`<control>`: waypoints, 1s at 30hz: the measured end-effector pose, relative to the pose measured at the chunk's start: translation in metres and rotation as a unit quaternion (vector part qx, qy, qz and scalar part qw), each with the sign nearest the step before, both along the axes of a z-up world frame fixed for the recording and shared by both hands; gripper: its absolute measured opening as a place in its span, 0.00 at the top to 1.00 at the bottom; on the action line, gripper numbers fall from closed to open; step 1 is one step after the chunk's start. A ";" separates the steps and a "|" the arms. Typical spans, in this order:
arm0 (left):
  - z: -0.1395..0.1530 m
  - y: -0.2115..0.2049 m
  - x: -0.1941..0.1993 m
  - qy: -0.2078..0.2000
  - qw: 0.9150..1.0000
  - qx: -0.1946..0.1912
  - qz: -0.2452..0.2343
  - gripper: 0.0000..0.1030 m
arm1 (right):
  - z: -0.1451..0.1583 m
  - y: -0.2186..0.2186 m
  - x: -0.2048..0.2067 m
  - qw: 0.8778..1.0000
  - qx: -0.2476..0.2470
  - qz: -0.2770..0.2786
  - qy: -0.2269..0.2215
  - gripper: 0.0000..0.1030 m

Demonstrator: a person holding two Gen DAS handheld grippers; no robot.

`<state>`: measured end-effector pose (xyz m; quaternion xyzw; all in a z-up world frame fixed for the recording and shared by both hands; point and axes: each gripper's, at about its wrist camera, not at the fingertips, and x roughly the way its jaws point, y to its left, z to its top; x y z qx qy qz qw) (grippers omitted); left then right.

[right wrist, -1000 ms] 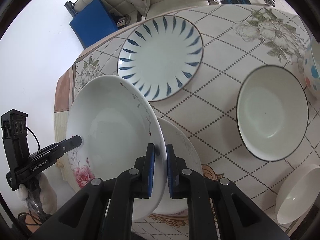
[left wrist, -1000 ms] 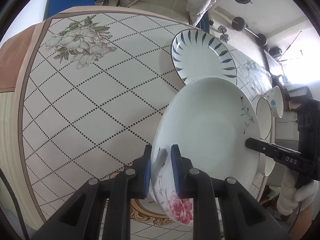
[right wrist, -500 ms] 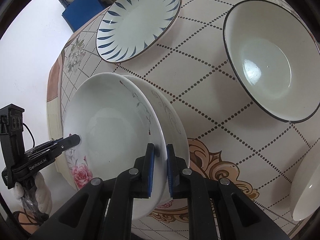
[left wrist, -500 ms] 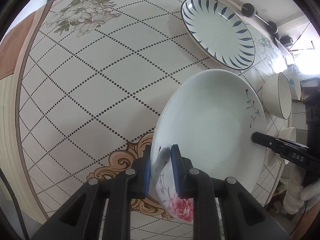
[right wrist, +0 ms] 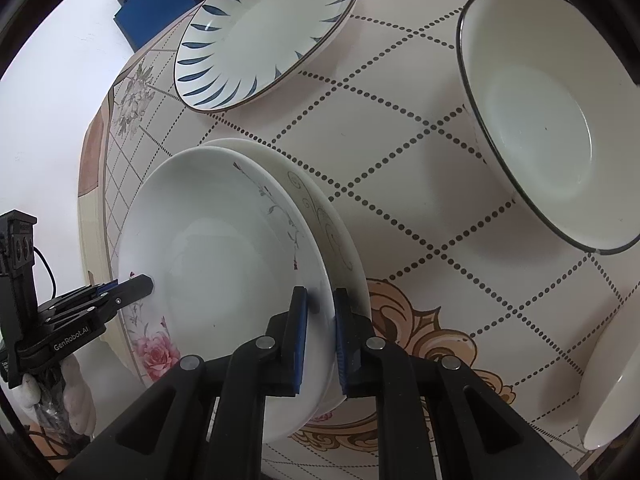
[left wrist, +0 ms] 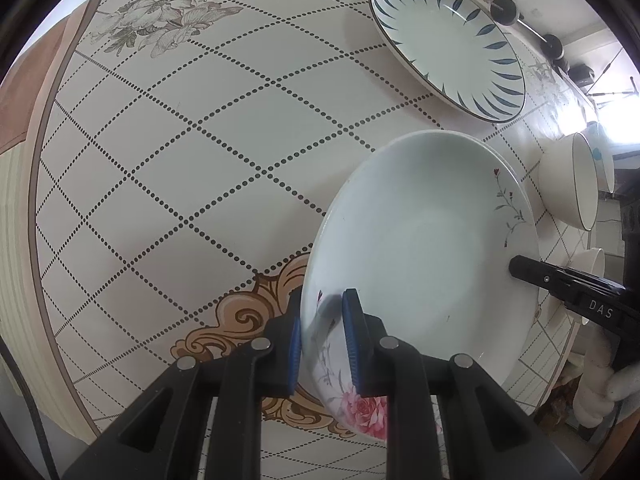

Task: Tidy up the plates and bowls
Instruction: 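Lift the pink-rose plate with both grippers and carry it over the grey-flower plate, then lower the pink-rose plate onto the grey-flower plate and open both grippers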

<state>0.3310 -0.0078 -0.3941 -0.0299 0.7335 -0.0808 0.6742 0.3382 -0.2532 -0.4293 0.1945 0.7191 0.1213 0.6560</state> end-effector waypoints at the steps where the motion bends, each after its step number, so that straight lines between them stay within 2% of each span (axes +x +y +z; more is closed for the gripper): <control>1: -0.001 0.001 0.000 0.001 1.000 0.000 0.001 0.84 | -0.001 0.001 0.000 1.000 -0.001 0.002 -0.001 0.86; 19: -0.022 0.006 0.011 0.025 1.000 -0.010 0.013 0.82 | -0.002 0.011 0.002 1.000 -0.023 -0.003 0.004 0.86; 25: -0.027 0.014 0.017 0.041 0.998 -0.022 0.037 0.82 | -0.003 0.010 0.004 0.998 -0.035 -0.026 0.037 0.85; 28: -0.025 0.015 0.019 0.038 0.998 -0.022 0.039 0.82 | -0.002 0.008 0.004 0.998 -0.030 -0.038 0.048 0.79; 30: -0.022 0.014 0.020 0.034 0.999 -0.015 0.033 0.82 | -0.001 0.008 0.004 0.997 -0.023 -0.041 0.053 0.69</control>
